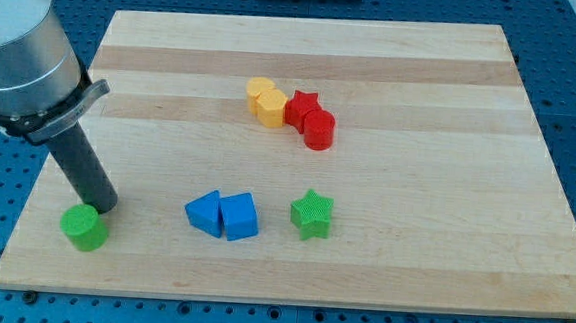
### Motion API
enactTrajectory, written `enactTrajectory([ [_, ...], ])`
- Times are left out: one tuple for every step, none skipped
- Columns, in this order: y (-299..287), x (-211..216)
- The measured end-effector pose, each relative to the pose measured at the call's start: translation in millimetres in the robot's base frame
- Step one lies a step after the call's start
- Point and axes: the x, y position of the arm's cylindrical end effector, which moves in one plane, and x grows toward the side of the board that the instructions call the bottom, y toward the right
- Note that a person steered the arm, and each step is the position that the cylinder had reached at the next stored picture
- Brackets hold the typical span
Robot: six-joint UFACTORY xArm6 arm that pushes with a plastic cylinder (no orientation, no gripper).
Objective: Move blue blocks into green circle
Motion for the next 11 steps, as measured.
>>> enactTrajectory([
  [19, -14],
  [60, -33],
  [113, -36],
  [172, -36],
  [219, -36],
  [227, -36],
  [228, -35],
  [210, -34],
  [206, -24],
  [204, -18],
  [199, -12],
])
